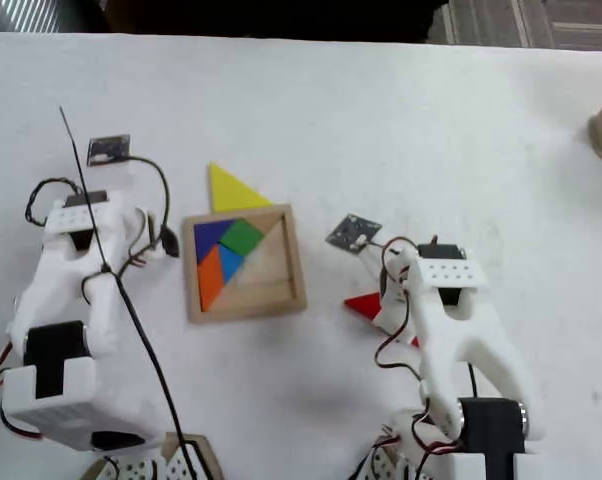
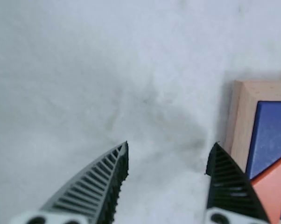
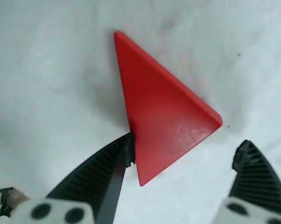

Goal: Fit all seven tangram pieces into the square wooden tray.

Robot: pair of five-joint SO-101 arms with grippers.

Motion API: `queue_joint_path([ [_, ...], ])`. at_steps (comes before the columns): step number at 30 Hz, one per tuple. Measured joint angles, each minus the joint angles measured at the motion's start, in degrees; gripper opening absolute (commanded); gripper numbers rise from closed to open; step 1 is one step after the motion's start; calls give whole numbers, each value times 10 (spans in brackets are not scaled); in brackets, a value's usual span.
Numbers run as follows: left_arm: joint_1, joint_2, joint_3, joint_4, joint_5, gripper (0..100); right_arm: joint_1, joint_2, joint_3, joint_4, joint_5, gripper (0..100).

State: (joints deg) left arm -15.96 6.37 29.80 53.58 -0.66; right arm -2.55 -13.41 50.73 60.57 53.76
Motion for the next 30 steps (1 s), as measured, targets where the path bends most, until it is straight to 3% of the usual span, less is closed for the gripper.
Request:
queue_joint_path([
  [19, 0, 0, 0, -2, 0, 268, -3, 6, -70, 42, -35, 321],
  [30, 0, 0, 0, -2, 0, 268, -11, 29, -35, -23, -35, 321],
])
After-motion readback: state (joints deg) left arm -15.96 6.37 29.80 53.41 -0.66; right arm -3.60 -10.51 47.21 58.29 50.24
